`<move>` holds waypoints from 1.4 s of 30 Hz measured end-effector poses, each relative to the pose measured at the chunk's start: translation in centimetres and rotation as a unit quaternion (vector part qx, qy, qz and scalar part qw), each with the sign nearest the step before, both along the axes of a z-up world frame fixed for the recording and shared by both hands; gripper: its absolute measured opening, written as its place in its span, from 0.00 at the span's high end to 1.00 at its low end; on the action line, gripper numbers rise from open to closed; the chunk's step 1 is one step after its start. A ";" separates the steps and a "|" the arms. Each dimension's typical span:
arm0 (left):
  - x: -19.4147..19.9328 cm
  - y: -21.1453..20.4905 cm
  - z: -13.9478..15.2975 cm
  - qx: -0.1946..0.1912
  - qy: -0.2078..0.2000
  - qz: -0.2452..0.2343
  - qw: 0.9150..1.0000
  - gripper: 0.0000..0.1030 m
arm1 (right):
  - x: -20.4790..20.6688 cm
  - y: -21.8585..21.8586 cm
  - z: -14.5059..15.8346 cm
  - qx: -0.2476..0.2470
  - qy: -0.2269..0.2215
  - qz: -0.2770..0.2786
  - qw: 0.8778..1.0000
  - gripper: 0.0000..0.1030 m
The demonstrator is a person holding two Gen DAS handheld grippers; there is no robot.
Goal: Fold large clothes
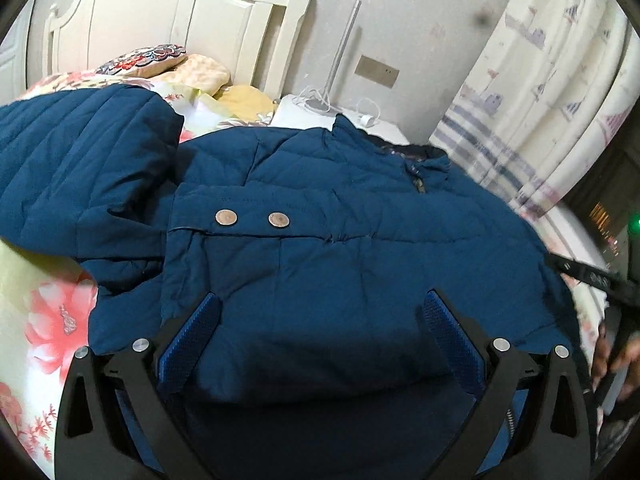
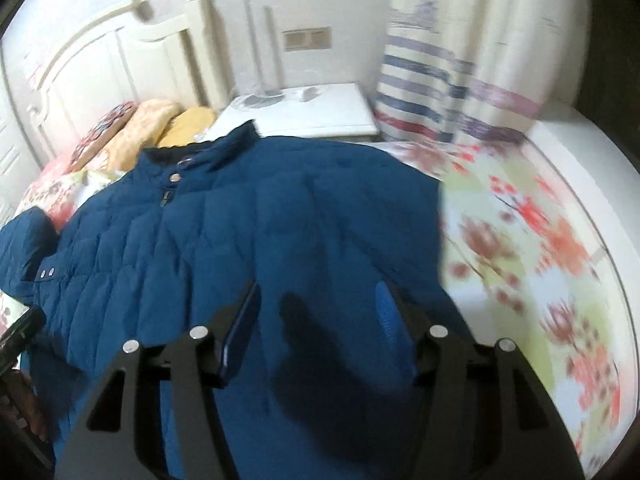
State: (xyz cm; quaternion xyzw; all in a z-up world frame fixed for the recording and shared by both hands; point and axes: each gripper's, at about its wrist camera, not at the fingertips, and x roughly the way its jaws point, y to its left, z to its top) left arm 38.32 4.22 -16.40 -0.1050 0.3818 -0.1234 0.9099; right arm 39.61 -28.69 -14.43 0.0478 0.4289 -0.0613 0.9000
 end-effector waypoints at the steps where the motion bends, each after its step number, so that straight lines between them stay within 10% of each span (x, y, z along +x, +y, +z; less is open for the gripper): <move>1: 0.0 -0.1 0.0 0.007 0.001 0.000 1.000 0.05 | 1.3 -0.4 -1.2 -0.018 0.032 -0.007 0.999 0.38; 10: 0.4 -1.6 -0.3 0.075 0.014 0.003 0.997 0.05 | 4.5 1.2 1.3 -0.032 0.006 -0.021 0.999 0.30; 15: 0.4 -2.5 -0.6 0.117 0.020 0.002 0.993 0.05 | 8.9 -0.4 -1.9 0.001 0.062 -0.026 0.998 0.28; 21: 0.5 -2.6 -0.7 0.128 0.023 0.001 0.992 0.05 | 7.6 -0.9 0.4 0.026 -0.013 -0.084 0.996 0.27; 24: 0.5 -2.8 -0.8 0.134 0.024 0.001 0.991 0.05 | 8.6 -1.2 -2.6 -0.005 0.056 -0.065 0.996 0.14; 32: 0.5 -2.9 -0.8 0.136 0.025 0.002 0.990 0.05 | 1.2 2.9 1.4 -0.014 -0.016 -0.026 0.999 0.11; 36: 0.6 -3.1 -0.9 0.141 0.026 0.002 0.990 0.05 | -0.2 6.2 -2.0 -0.062 0.033 0.040 0.997 0.07; 42: 0.6 -3.3 -0.9 0.146 0.027 0.005 0.989 0.05 | -2.9 5.6 -0.6 -0.029 0.018 -0.009 0.999 0.03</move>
